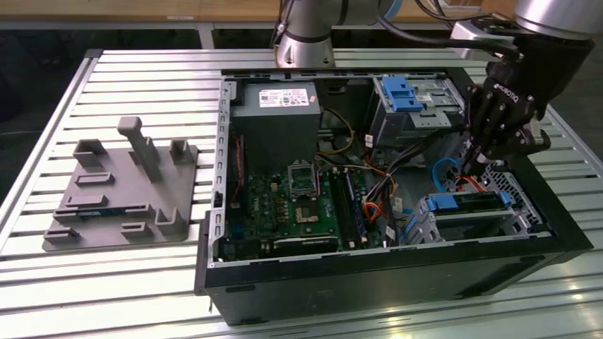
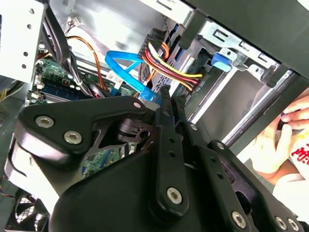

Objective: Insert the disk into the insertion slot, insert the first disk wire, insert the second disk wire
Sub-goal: 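Insert the second disk wire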

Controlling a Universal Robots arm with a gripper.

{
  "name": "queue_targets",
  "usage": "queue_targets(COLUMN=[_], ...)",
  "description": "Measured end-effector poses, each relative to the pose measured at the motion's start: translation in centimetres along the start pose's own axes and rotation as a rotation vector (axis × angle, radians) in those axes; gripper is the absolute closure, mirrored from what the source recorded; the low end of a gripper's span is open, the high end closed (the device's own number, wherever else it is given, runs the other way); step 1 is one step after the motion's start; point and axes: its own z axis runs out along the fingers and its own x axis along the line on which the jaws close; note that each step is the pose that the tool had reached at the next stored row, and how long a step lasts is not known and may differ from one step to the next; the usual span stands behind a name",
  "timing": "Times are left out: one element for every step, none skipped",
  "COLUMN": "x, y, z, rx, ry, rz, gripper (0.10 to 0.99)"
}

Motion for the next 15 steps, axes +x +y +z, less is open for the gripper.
queue_targets(x=[0.07,0.13,0.17,0.46,0.61,0.77,0.91,1.04,1.17,1.31,1.46,1.62,1.79,1.99,2.18], y=[-0.01,-0.01,-0.01,-0.02,-0.03,-0.04,-0.05,-0.05,-0.05,-0.04,-0.01,0.01,0.04,0.09,0.13], z=[0.02,0.03,0.04,0.12,0.15,0.19,0.22,0.24,0.26,0.29,0.31,0.34,0.38,0.41,0.46], rx=[0.000,0.001,0.002,0.018,0.020,0.021,0.021,0.021,0.020,0.020,0.020,0.020,0.019,0.019,0.019], ry=[0.0001,0.0001,-0.0003,-0.0208,-0.0300,-0.0399,-0.0466,-0.0531,-0.0594,-0.0666,-0.0745,-0.0820,-0.0883,-0.0939,-0.0987], rz=[-0.002,-0.006,-0.010,-0.027,-0.027,-0.027,-0.027,-0.028,-0.028,-0.028,-0.028,-0.028,-0.029,-0.029,-0.029], gripper=[0.925,0.925,0.925,0.925,0.925,0.925,0.925,0.925,0.925,0.925,0.925,0.925,0.925,0.925,0.925])
